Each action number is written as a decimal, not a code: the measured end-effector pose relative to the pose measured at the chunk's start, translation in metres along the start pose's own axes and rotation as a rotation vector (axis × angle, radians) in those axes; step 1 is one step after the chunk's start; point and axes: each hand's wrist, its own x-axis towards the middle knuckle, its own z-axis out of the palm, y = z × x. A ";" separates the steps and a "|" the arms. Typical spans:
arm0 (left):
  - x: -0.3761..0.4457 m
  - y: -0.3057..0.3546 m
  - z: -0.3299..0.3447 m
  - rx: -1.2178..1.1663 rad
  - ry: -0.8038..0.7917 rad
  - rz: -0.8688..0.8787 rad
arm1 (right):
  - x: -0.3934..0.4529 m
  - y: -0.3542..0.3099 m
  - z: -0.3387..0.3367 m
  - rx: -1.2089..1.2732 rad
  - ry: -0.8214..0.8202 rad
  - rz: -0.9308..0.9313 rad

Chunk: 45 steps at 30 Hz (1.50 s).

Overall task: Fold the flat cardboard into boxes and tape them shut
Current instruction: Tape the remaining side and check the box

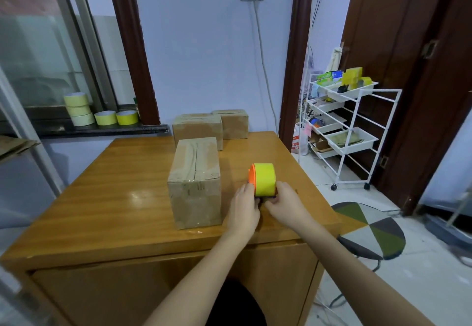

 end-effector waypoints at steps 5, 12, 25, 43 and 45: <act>0.006 0.015 -0.031 -0.158 0.027 0.068 | -0.008 -0.023 -0.038 0.041 0.098 -0.102; 0.021 0.042 -0.092 -0.637 0.016 0.057 | -0.017 -0.057 -0.077 0.236 0.232 -0.219; 0.014 0.066 -0.185 -0.866 -0.097 -0.053 | -0.036 -0.106 -0.066 0.085 0.104 -0.788; -0.029 -0.021 -0.206 -0.779 -0.072 -0.404 | -0.036 -0.165 -0.015 0.683 0.347 -0.369; -0.031 -0.019 -0.200 -0.911 -0.046 -0.466 | -0.036 -0.171 -0.010 0.734 0.386 -0.348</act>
